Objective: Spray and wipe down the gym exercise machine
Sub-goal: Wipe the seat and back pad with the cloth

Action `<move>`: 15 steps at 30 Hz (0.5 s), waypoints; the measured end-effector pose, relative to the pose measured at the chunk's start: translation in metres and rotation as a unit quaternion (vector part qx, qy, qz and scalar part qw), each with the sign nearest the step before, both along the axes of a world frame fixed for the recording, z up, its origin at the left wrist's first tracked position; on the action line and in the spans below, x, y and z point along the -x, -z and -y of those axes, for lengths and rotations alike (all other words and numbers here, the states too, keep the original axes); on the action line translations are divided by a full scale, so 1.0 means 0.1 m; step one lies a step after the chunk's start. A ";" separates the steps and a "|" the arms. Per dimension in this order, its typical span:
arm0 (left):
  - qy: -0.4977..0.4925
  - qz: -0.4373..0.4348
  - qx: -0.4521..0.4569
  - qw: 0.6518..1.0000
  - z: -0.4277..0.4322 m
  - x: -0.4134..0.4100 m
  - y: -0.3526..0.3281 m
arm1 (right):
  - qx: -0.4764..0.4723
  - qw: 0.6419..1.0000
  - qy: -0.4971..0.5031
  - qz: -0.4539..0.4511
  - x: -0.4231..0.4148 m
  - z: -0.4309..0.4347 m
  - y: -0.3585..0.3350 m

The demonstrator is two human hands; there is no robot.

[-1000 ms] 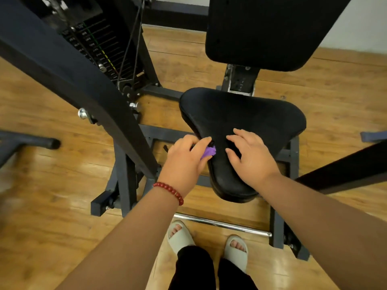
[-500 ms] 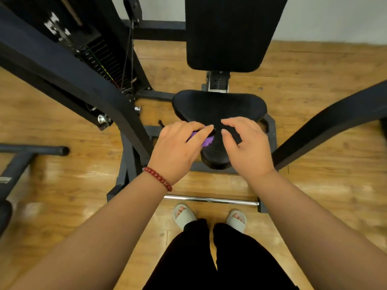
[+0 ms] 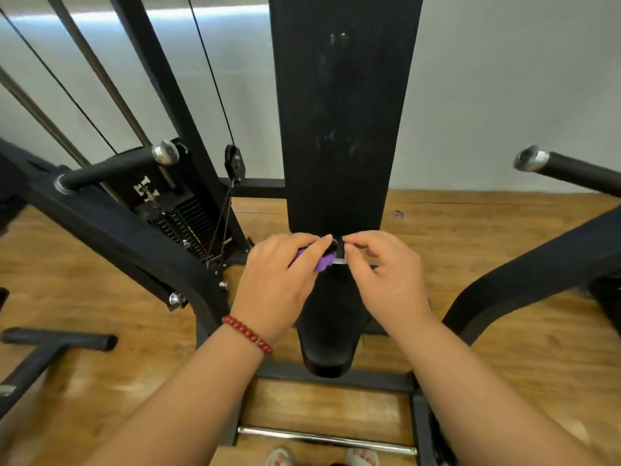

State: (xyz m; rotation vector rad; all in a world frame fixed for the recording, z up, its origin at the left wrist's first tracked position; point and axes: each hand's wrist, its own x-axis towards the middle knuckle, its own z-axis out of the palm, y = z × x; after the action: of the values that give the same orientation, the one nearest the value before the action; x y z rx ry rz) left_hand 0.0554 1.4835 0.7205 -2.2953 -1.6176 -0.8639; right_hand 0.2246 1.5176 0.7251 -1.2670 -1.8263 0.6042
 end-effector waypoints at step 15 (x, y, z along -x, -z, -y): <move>-0.039 -0.041 -0.050 0.997 -0.24 -0.26 -0.58 | -0.006 0.998 -0.025 -0.054 -0.16 -0.37 -0.56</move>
State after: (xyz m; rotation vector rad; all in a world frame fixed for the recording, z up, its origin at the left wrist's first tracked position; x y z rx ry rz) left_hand 0.0819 1.5074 0.7782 -2.1559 -1.5810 -0.8020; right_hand 0.2403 1.5546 0.7808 -1.1612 -1.7743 0.6750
